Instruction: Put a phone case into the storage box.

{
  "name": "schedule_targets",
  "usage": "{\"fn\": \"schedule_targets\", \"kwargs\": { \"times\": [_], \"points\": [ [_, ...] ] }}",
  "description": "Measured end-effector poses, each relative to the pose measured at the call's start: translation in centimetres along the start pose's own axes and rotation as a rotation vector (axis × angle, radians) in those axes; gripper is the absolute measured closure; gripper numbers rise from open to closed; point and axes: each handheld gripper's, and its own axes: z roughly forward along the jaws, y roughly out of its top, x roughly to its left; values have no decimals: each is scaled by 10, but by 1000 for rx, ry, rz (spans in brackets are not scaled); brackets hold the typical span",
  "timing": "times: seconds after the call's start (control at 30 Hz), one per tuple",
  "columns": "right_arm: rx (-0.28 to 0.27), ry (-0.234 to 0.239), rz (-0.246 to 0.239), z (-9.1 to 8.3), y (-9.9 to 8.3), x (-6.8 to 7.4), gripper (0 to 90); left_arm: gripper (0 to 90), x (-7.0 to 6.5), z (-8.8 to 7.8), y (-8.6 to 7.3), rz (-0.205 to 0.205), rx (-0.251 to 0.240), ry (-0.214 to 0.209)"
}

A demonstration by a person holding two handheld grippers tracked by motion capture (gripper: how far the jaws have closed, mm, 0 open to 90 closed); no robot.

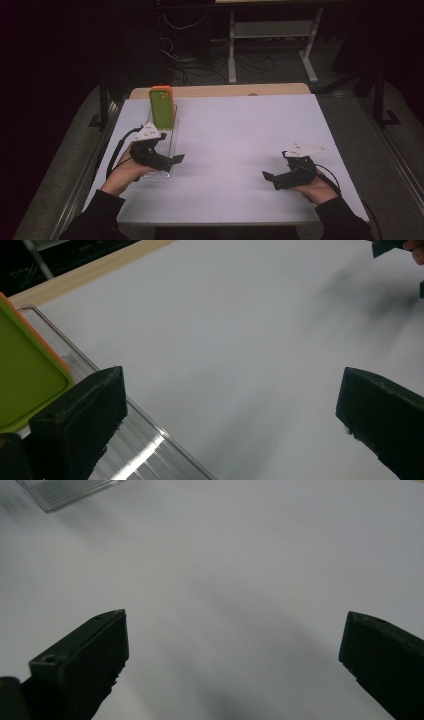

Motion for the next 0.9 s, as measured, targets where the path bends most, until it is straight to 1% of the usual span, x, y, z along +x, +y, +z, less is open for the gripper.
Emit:
{"fn": "schedule_targets", "kwargs": {
  "times": [0.07,0.1,0.13,0.23,0.27,0.3,0.33,0.4,0.43,0.47,0.53,0.67,0.7,0.73,0.9],
  "points": [
    [0,0,-4,-1,0,0,0,0,-1,-1,-4,3,-2,-7],
    [-3,0,-5,-1,0,0,0,0,-2,-1,-7,1,-4,-4],
    [-4,0,-4,-1,0,0,0,0,-2,-1,-9,11,0,0],
    [-8,-3,-1,-2,2,0,0,0,-3,-2,-15,1,-6,-8],
    [-15,-3,0,-2,2,1,0,0,-2,-3,-16,10,0,-14],
    [-16,-5,-1,-2,2,1,0,0,-3,-3,-18,5,-4,-16],
    [-16,-5,-2,-3,2,1,0,0,-3,-3,-19,6,-3,-13],
    [-19,-2,0,-3,2,1,0,0,-4,-2,-23,9,4,-22],
    [-25,-1,-3,-3,3,1,0,0,-4,-2,-24,20,10,-21],
    [-28,2,-1,-3,3,1,0,0,-5,-2,-25,18,9,-22],
    [-39,1,-5,-4,4,1,0,0,-5,-2,-27,27,16,-22],
    [-45,5,6,-5,4,1,0,0,-7,-1,-31,23,8,-32],
    [-44,6,5,-5,4,1,0,0,-7,-1,-32,12,6,-38],
    [-45,6,2,-5,4,1,0,0,-7,-1,-33,16,4,-37],
    [-52,7,-2,-6,5,2,0,0,-8,0,-37,19,20,-40]
  ]
}}
